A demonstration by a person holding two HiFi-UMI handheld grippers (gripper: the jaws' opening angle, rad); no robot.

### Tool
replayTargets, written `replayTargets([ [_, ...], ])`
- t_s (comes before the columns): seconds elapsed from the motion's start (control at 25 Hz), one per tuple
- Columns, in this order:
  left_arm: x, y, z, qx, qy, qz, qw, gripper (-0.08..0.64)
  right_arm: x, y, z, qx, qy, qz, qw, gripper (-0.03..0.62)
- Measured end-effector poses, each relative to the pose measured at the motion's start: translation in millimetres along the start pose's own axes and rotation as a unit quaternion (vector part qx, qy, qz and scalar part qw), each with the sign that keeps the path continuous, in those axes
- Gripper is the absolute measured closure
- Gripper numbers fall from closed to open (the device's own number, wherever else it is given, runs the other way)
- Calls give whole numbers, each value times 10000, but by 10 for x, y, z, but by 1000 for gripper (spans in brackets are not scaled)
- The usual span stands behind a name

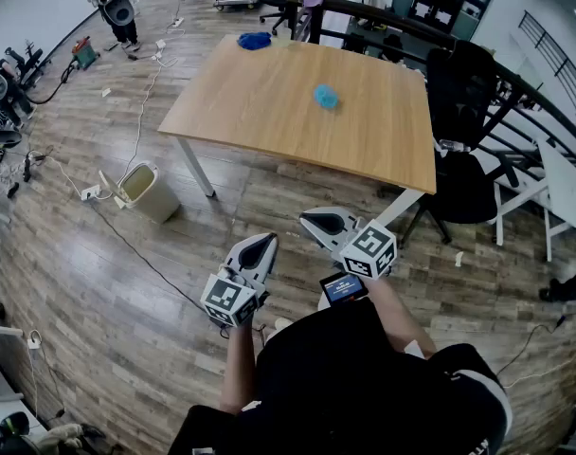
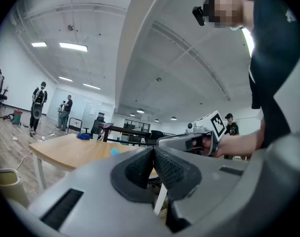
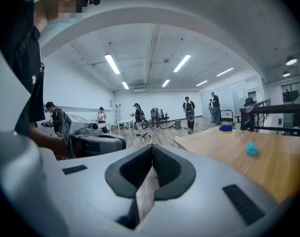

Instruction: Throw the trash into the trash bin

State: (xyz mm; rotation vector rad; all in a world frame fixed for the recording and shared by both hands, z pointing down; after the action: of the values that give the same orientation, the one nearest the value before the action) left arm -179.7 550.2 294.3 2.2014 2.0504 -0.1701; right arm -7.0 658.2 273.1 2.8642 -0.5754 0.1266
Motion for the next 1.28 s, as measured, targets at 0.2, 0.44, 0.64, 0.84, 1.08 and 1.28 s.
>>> replayTargets([
  [0.2, -280, 74, -55, -56, -135, 58, 9999, 552, 201, 101, 49, -77, -75, -257, 9996, 595],
  [0.44, -622, 581, -32, -167, -101, -92, 9998, 552, 816, 159, 102, -94, -104, -698, 9975, 595],
  [0.64, -1118, 1281, 88, -322, -21, -137, 9994, 552, 1749, 410, 214, 32, -2, -890, 9960, 595],
  [0.84, -1712, 2227, 374, -444, 226, -180, 9986, 552, 2756, 668, 424, 171, 32, -840, 9963, 595],
  [1.08, -1925, 3230, 619, -624, 491, -571, 9952, 552, 3672, 604, 581, 286, 200, -1127, 9930, 595],
  [1.28, -2083, 3708, 603, -819, 433, -769, 9927, 552, 4178, 613, 541, 266, 458, -1238, 9909, 595],
])
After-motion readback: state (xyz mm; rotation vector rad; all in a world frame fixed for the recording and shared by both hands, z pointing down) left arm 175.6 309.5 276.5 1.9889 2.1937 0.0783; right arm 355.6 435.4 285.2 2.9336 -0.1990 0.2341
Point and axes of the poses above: the fingertips, and each gripper's own axes: y forward along the fingers, x to its right, z out of its top, the point moved 9 cm from there along -y, backward along the fingers, and after that the axes turned 10 degrees about z, right-handed, at the moved point
